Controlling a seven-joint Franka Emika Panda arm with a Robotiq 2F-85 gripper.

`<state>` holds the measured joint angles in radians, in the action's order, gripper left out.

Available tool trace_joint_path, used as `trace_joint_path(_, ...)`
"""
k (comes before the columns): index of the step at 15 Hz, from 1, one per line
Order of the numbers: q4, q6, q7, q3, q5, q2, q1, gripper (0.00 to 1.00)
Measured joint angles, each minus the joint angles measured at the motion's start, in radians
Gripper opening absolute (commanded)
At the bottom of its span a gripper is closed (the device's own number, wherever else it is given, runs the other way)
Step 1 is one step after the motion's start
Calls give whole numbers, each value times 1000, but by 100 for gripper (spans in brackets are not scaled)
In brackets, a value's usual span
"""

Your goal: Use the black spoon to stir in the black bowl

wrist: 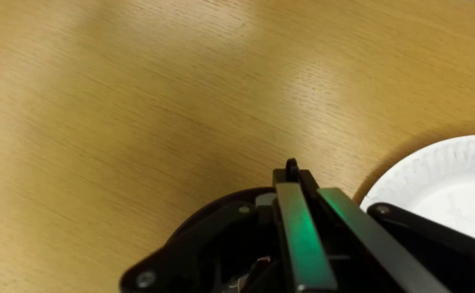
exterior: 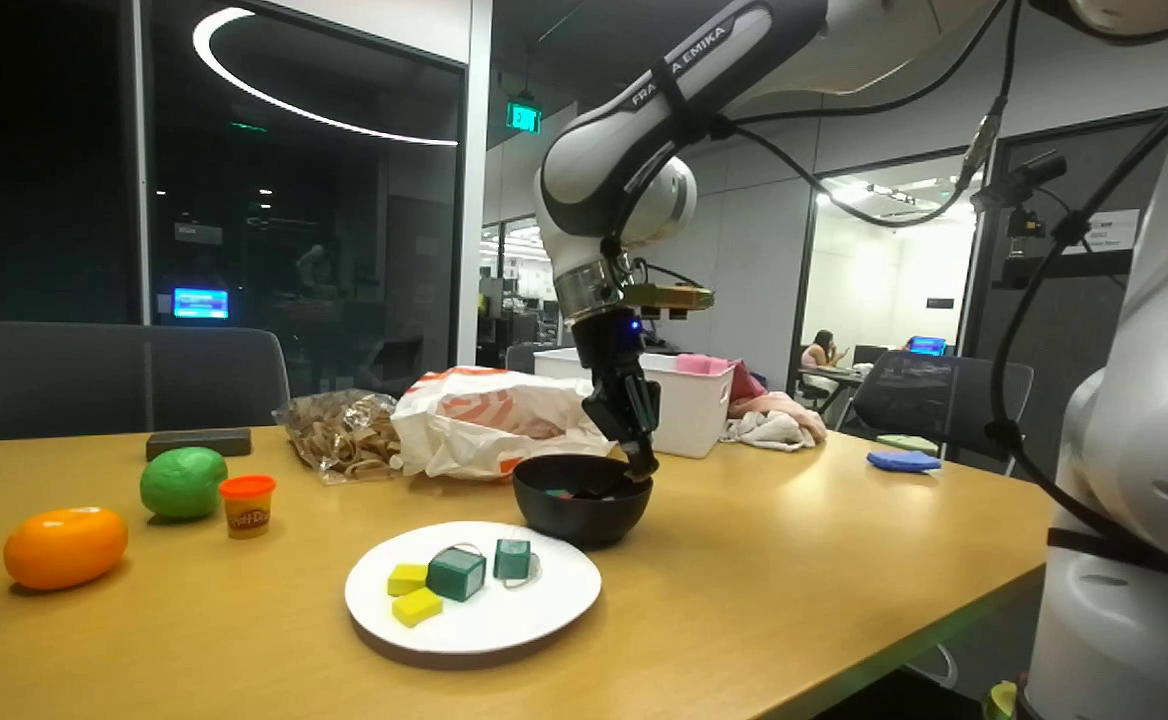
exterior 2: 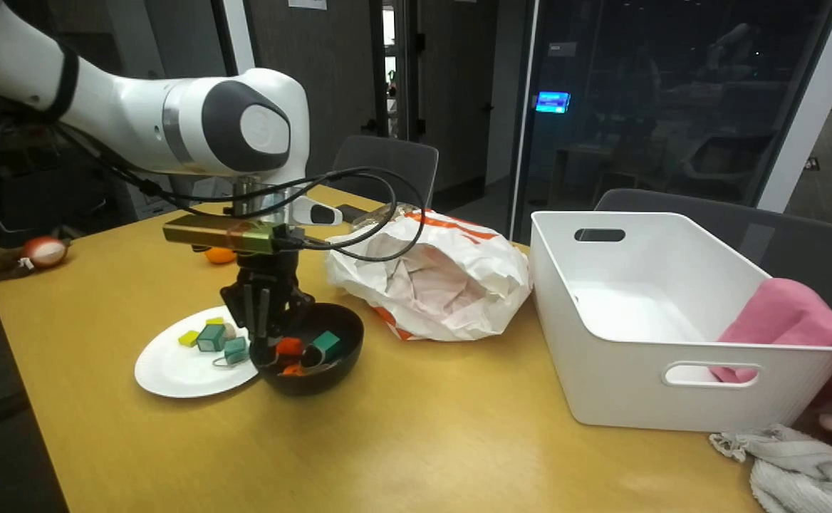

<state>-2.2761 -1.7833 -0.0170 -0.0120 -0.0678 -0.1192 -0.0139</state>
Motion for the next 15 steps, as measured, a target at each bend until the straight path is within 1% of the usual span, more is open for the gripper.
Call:
trace_joint_path(3,2,-18,-8,0,27,7,-2,9)
trace_joint_path(7,19,-27,-19,4,101,6,-1,9)
trace_joint_path(10,35,-27,-19,11,136,4,2,10)
trace_joint_path(15,70,10,5,19,164,2,4,10)
